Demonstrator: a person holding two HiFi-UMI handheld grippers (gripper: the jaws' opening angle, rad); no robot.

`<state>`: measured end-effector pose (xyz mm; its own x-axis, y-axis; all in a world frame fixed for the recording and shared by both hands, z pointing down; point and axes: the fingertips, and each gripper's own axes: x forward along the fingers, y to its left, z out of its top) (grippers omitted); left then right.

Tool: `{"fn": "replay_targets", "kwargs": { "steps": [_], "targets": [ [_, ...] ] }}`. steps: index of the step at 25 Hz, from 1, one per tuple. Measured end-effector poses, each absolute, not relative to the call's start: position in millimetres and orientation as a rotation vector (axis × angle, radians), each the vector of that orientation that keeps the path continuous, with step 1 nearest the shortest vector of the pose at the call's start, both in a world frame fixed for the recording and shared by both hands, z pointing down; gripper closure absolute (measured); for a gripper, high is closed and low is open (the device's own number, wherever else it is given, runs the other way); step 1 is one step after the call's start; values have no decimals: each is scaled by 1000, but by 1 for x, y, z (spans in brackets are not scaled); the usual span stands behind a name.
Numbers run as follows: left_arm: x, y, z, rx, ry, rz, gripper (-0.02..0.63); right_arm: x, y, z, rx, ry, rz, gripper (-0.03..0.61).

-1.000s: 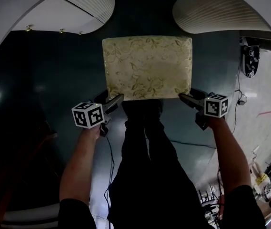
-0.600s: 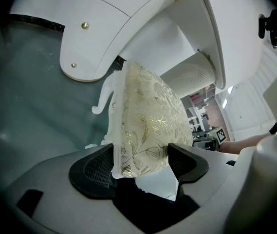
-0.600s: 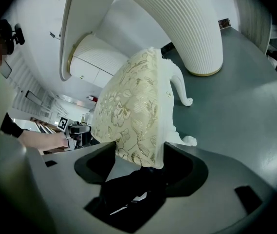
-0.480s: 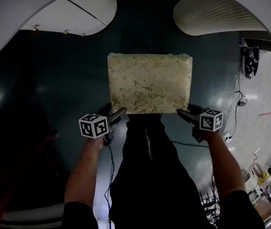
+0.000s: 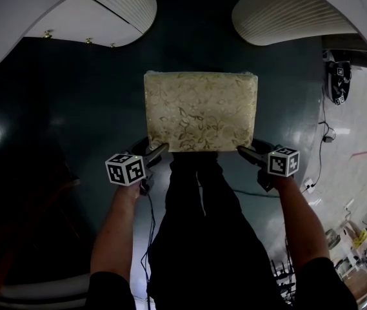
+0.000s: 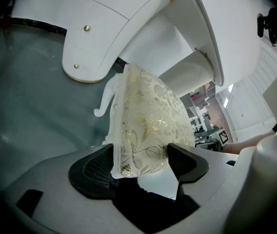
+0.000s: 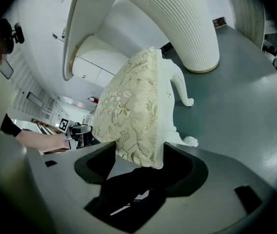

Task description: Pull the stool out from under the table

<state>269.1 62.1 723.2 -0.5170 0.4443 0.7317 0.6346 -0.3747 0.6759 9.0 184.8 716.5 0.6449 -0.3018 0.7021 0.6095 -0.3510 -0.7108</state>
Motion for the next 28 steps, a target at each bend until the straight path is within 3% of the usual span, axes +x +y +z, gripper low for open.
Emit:
{"fn": "replay_targets", "kwargs": {
  "steps": [16,28],
  "targets": [
    [266,53,722,-1440,-1571,-2036,258,4,186,714,-1639,-280,-943,314],
    [300,55,615,-1397,-1689,-1997,258,-15,192,668,-1624,-491,-1010,313]
  ]
}}
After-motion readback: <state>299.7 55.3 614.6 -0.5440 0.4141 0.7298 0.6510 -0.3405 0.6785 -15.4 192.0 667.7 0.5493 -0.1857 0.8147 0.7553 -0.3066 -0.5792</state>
